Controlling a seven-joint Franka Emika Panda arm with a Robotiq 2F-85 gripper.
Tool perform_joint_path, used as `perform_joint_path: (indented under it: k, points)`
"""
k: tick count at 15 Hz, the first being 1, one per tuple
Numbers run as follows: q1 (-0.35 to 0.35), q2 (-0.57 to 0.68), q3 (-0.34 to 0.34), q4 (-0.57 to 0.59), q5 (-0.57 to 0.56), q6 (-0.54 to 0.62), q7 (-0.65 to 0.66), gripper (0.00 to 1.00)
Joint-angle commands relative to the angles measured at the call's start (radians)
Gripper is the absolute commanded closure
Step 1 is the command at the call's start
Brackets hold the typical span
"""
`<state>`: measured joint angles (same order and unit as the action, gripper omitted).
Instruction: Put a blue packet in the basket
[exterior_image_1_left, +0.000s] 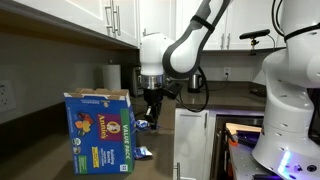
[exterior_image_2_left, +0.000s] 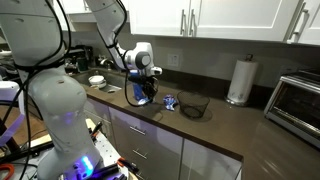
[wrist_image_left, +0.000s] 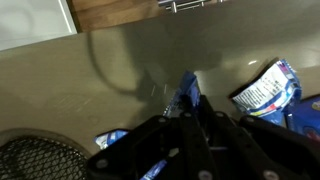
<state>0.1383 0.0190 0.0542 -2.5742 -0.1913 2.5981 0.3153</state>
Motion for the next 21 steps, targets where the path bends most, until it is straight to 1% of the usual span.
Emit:
perform_joint_path:
  k: [1,4,6,9,12,17,21]
  points:
    - [-0.027,-0.134,0.008,0.019,0.026,-0.171,-0.042,0.95]
    - [-0.055,-0.198,0.006,0.053,-0.002,-0.267,-0.030,0.95]
    - [-0.082,-0.216,0.001,0.068,-0.024,-0.270,-0.022,0.95]
    - [-0.132,-0.210,-0.009,0.081,-0.069,-0.230,-0.005,0.95]
    - [-0.186,-0.187,-0.028,0.093,-0.141,-0.183,0.011,0.96]
    - [-0.269,-0.116,-0.049,0.113,-0.338,-0.031,0.102,0.95]
    - [-0.292,-0.027,-0.071,0.149,-0.502,0.060,0.226,0.96]
